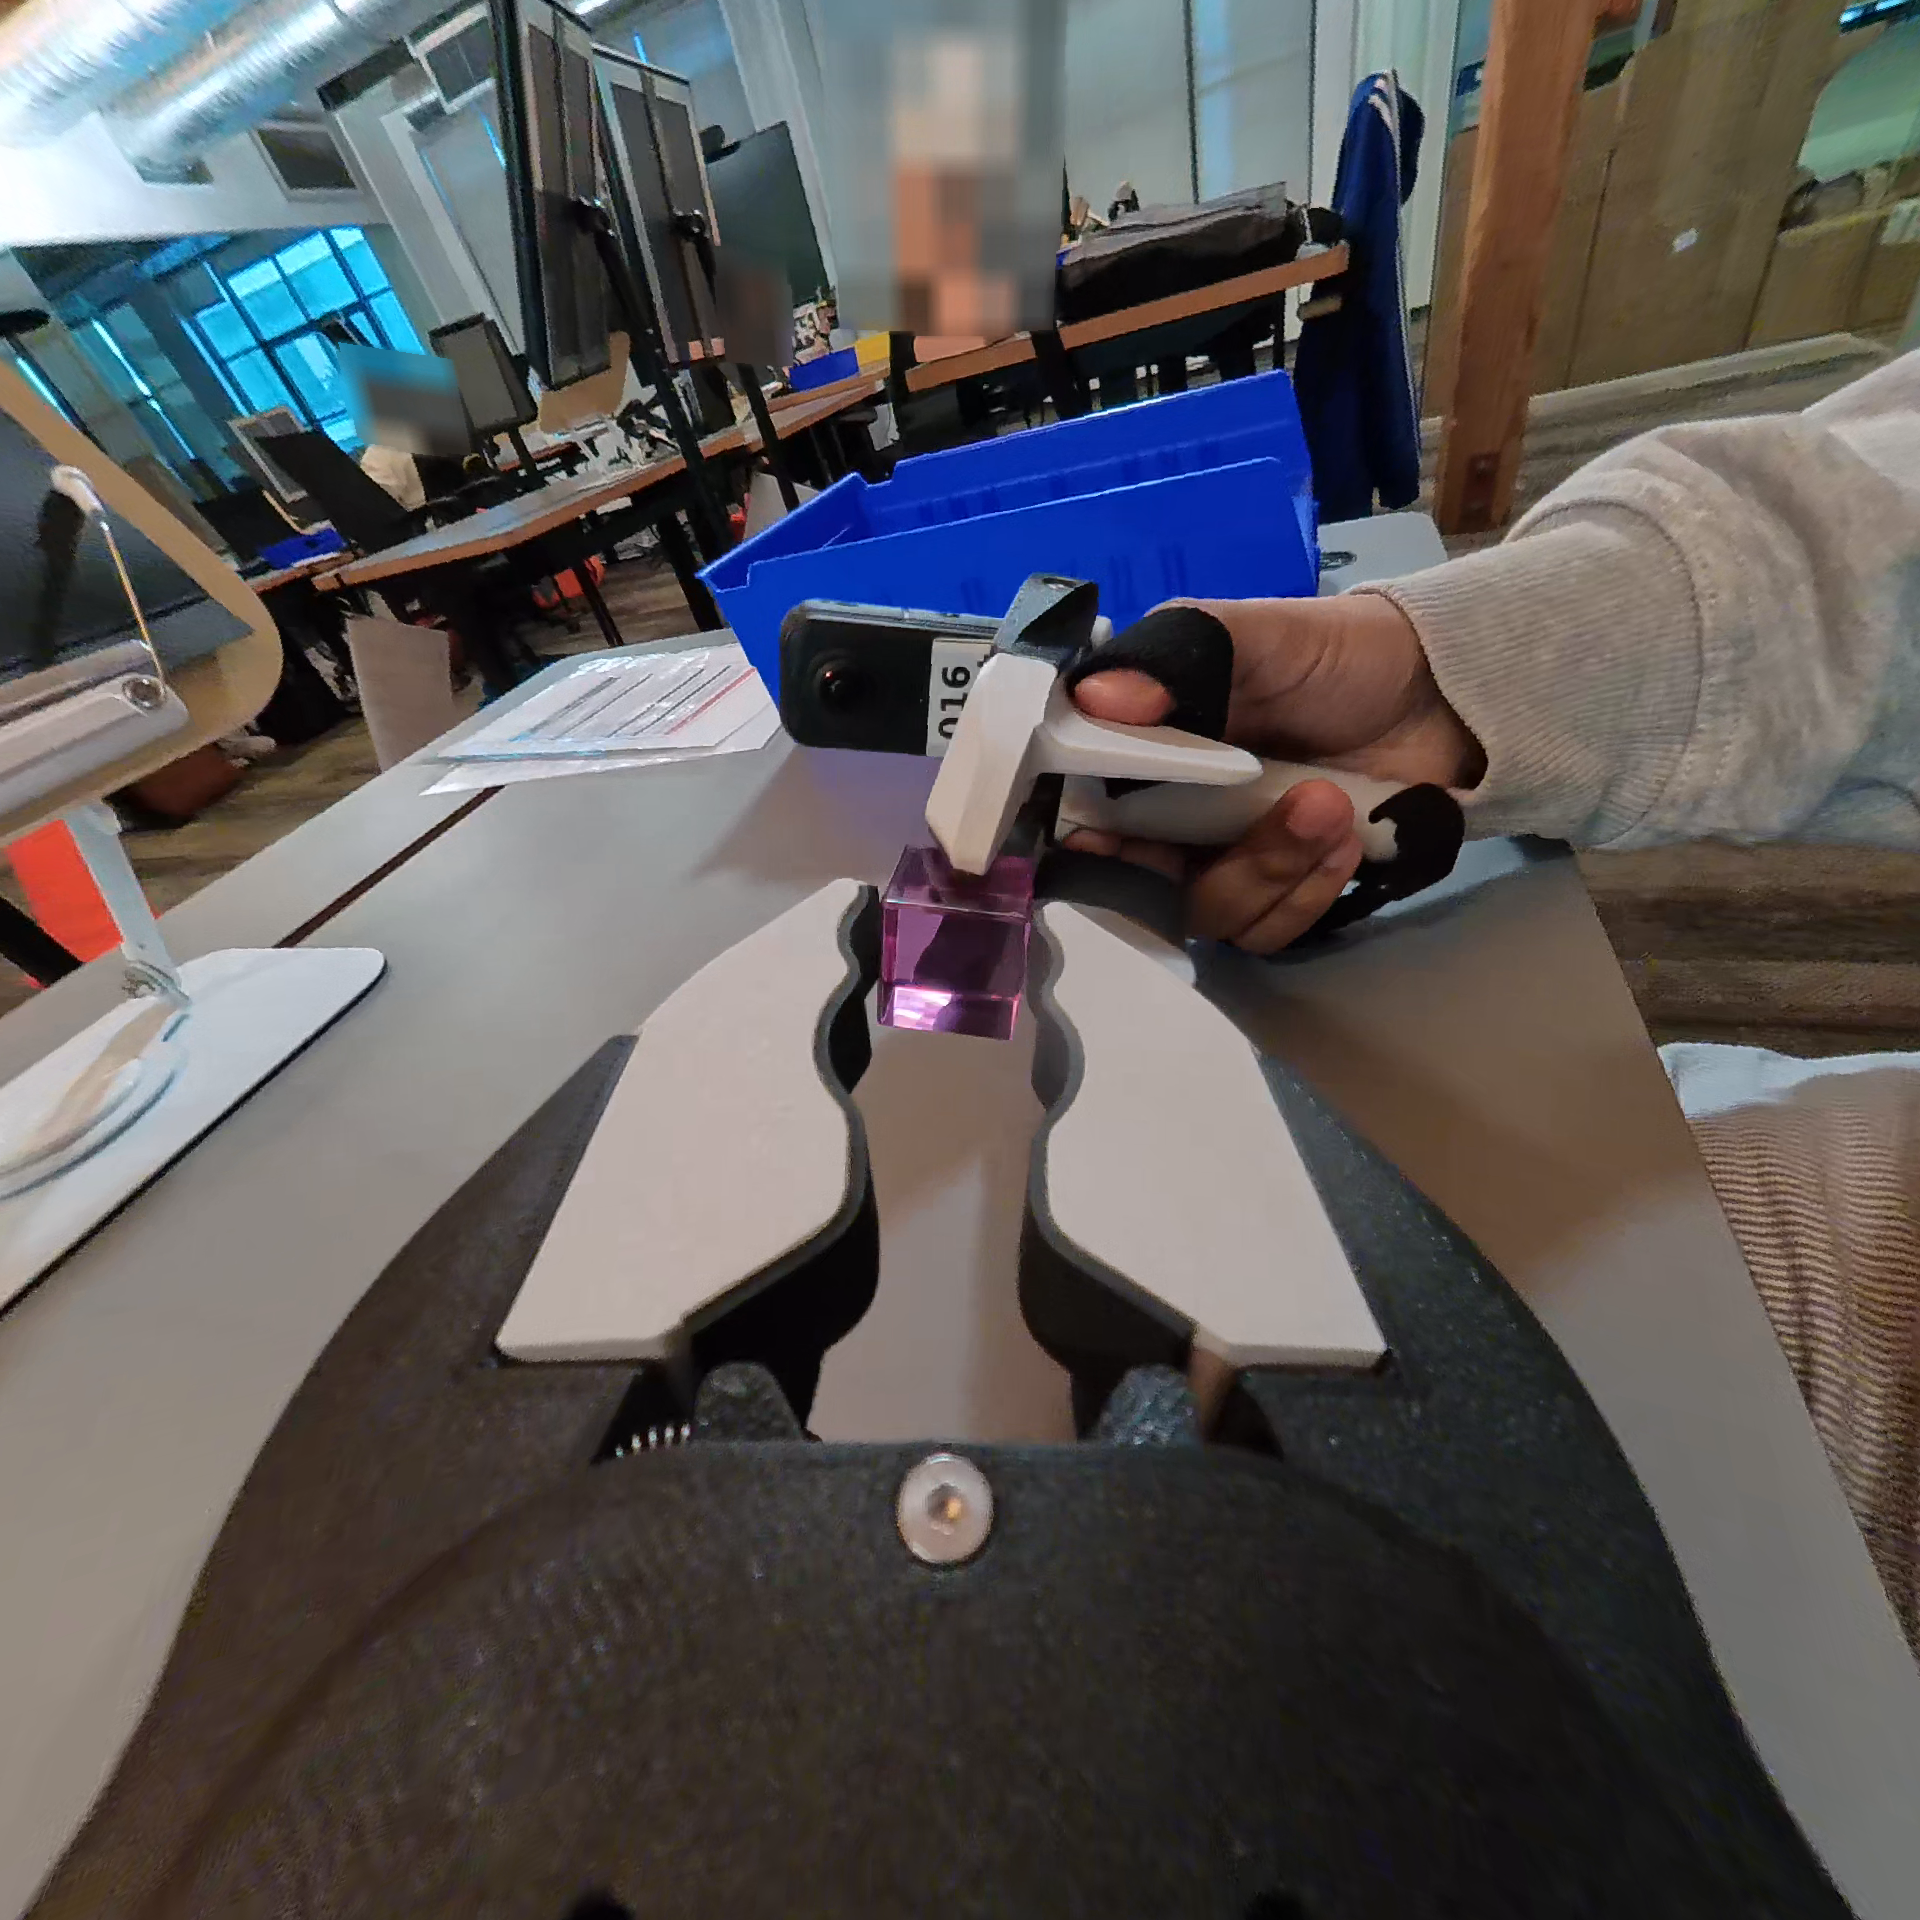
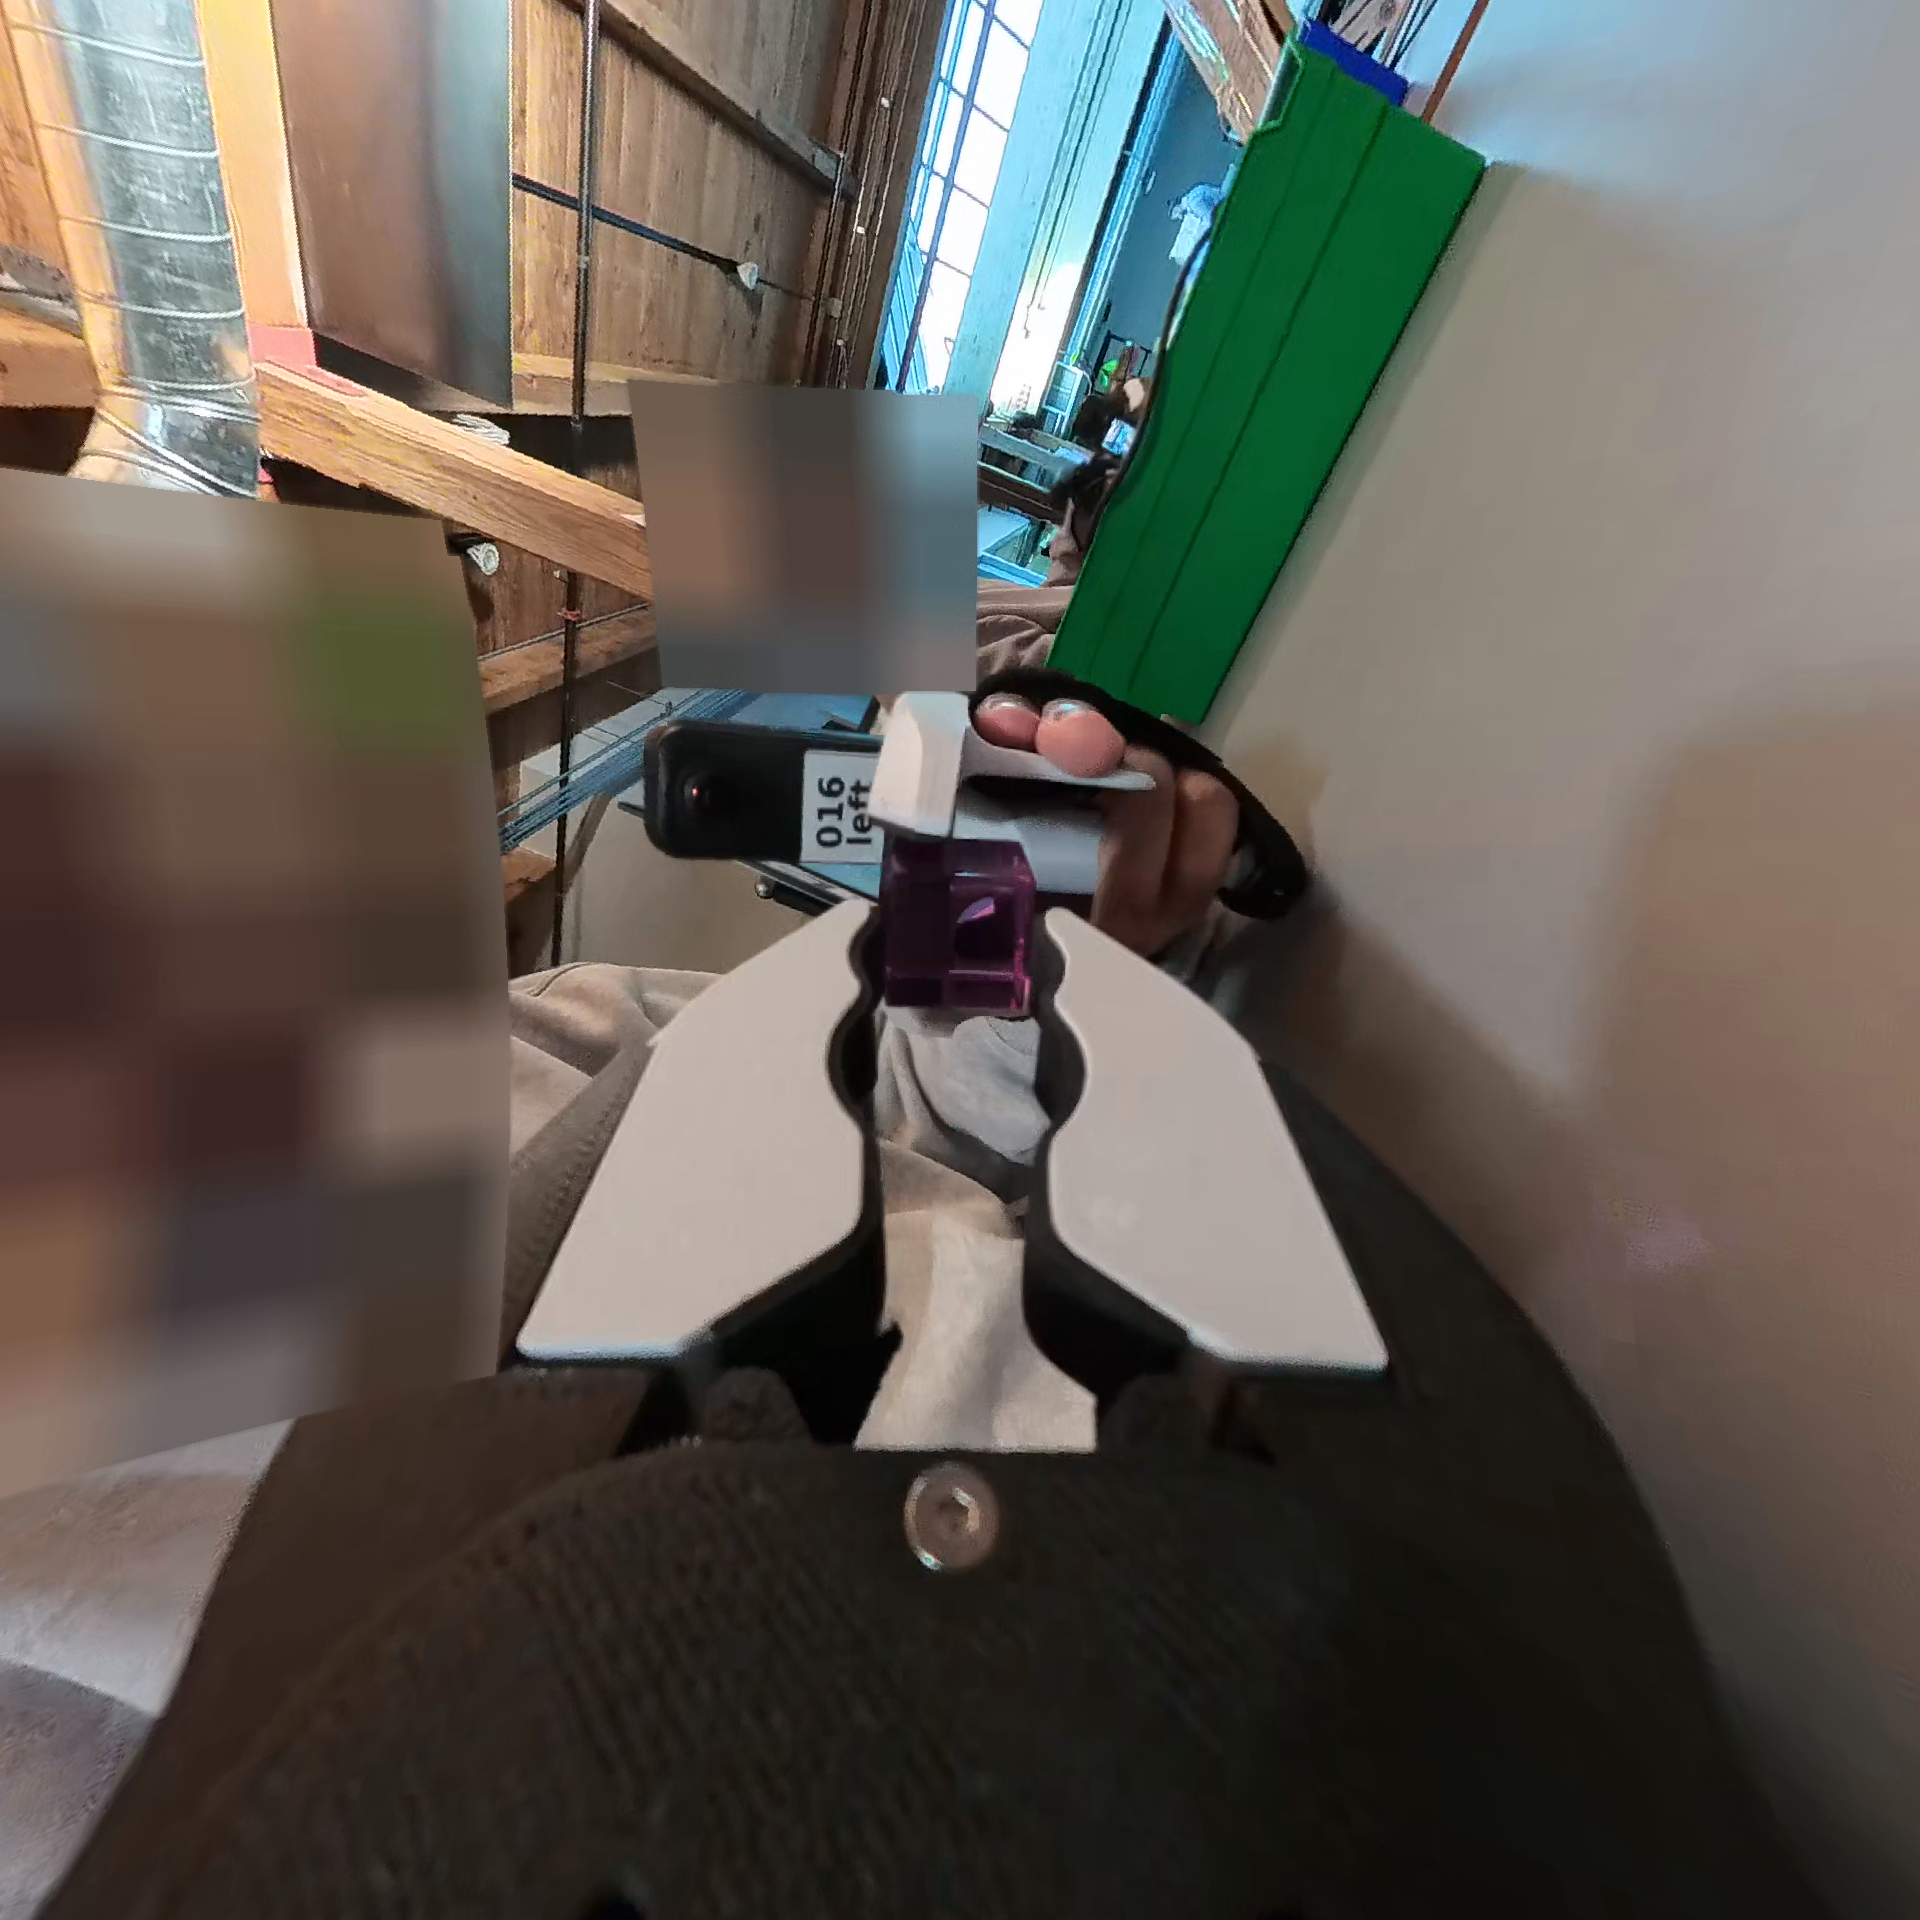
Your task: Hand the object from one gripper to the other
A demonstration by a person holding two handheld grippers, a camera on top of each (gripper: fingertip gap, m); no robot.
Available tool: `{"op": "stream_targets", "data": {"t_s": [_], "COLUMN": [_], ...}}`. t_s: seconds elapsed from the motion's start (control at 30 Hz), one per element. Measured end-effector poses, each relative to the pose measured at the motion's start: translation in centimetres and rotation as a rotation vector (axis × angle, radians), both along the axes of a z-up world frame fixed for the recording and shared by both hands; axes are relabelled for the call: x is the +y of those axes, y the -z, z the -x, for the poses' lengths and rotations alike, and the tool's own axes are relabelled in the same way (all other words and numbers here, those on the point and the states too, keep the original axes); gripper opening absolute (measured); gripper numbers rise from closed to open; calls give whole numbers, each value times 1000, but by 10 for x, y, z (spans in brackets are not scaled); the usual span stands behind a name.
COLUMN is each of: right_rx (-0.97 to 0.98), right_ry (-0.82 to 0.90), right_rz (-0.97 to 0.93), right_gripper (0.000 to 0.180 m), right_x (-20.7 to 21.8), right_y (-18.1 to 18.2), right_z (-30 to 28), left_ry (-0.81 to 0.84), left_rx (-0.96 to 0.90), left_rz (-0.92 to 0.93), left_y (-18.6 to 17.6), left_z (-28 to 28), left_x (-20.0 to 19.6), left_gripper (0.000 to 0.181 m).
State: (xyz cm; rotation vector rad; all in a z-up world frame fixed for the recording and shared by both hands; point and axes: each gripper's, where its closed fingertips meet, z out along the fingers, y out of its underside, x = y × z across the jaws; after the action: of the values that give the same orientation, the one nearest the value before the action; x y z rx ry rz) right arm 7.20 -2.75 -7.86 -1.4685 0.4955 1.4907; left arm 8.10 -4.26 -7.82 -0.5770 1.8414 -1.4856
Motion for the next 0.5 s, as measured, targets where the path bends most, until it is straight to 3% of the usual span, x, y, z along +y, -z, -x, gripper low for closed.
{"op": "stream_targets", "data": {"t_s": [0.03, 0.23, 0.33, 0.5], "right_rx": [-15, -66, -219, -578], "right_ry": [16, 245, 342, 454], "right_rz": [-13, -79, -67, -102], "right_gripper": [27, 54, 62, 66], "right_x": [1, 2, 2, 5], "right_y": [-1, -11, -10, -16], "right_z": [-1, -33, -42, -40], "left_ry": [0, -47, -43, 18], "left_rx": [11, 42, 66, 154], "left_rz": [15, 97, 216, 570], "left_y": [-1, -6, -14, -34], "left_z": [0, -6, -7, -8], "left_x": [1, 13, 19, 37], "left_gripper": [28, 28, 28, 27]}}
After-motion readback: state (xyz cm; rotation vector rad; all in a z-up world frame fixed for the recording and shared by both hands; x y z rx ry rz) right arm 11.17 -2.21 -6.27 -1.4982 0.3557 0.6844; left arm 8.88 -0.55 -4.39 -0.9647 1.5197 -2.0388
